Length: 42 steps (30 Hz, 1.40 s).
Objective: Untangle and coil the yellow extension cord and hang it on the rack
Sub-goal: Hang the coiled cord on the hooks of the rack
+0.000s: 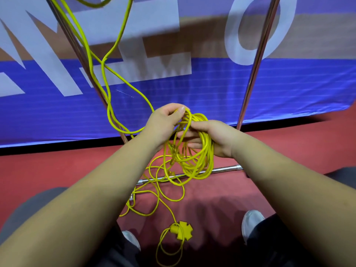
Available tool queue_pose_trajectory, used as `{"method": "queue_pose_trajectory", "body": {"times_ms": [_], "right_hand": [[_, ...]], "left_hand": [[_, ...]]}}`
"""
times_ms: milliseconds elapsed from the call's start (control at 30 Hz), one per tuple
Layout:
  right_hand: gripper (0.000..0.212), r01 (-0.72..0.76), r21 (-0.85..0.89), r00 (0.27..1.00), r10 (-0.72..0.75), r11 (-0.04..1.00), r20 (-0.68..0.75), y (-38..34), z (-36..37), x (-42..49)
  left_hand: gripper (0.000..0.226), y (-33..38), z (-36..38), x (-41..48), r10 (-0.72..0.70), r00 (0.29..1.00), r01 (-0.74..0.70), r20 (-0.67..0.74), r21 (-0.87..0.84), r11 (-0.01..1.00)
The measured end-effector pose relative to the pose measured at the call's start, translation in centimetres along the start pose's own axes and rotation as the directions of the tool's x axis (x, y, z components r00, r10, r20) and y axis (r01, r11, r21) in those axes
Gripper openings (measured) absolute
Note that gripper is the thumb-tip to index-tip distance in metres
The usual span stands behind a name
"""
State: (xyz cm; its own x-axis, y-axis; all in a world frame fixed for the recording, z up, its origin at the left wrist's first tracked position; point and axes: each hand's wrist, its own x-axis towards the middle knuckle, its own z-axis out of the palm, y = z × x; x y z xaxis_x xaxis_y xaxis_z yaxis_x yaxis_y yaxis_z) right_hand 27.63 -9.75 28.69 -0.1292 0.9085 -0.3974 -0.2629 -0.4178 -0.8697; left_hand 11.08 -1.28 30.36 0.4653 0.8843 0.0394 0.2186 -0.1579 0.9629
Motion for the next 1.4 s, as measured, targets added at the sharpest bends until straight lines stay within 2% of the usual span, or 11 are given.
{"method": "queue_pose_trajectory", "body": {"times_ms": [100,233,300,400,467,567,700,967,1100,1233,1400], "right_hand": [[0.033,0.019,0.087,0.999,-0.017,0.996,-0.032,-0.1,0.1,0.1],[0.018,0.069,0.074,0.988,-0.058,0.995,-0.14,0.1,0.0,0.2],[0.011,0.095,0.098,0.972,-0.071,0.991,-0.224,0.1,-0.1,0.4],[0.014,0.155,0.167,0.942,-0.094,0.974,-0.322,-0.2,-0.6,0.7],[0.017,0.184,0.174,0.927,-0.112,0.967,-0.358,-0.4,-0.9,1.0],[0.016,0.23,0.143,0.91,-0.161,0.963,-0.382,-0.7,-1.0,1.5],[0.017,0.283,0.179,0.882,-0.182,0.942,-0.435,-0.8,-1.3,1.8],[0.035,0.286,0.221,0.877,-0.161,0.933,-0.452,-1.0,-1.9,1.9],[0.04,0.277,0.243,0.849,-0.119,0.93,-0.514,-0.9,-2.7,2.2],[0.054,0.249,0.212,0.829,-0.094,0.945,-0.551,-1.2,-3.2,1.8],[0.083,0.163,0.077,0.887,-0.112,0.984,-0.448,-1.1,-2.4,1.4]], "left_hand": [[0.019,-0.8,-0.5,0.6,0.085,0.985,-0.047,-0.153,0.234,0.971],[0.011,-2.1,-1.2,0.7,0.213,0.949,-0.047,-0.232,0.564,0.824],[0.01,-1.9,-0.9,0.4,0.256,0.941,-0.063,-0.222,0.628,0.775],[0.019,-1.2,0.0,-0.8,-0.028,0.993,-0.032,0.114,0.496,0.868],[0.021,-1.4,0.9,-2.0,-0.157,0.915,-0.06,0.372,0.512,0.857],[0.021,-1.7,1.2,-2.2,-0.147,0.893,-0.165,0.426,0.612,0.773],[0.028,-1.4,0.3,-1.2,-0.226,0.874,-0.025,0.43,0.505,0.863],[0.035,-0.6,0.9,-1.2,-0.175,0.94,0.042,0.293,0.409,0.912],[0.027,0.4,0.9,-1.1,-0.141,0.957,0.055,0.255,0.317,0.947],[0.021,1.7,1.7,-1.6,-0.145,0.977,0.138,0.159,0.052,0.989],[0.025,3.8,2.1,-1.1,-0.191,0.981,0.188,0.026,-0.354,0.916]]}}
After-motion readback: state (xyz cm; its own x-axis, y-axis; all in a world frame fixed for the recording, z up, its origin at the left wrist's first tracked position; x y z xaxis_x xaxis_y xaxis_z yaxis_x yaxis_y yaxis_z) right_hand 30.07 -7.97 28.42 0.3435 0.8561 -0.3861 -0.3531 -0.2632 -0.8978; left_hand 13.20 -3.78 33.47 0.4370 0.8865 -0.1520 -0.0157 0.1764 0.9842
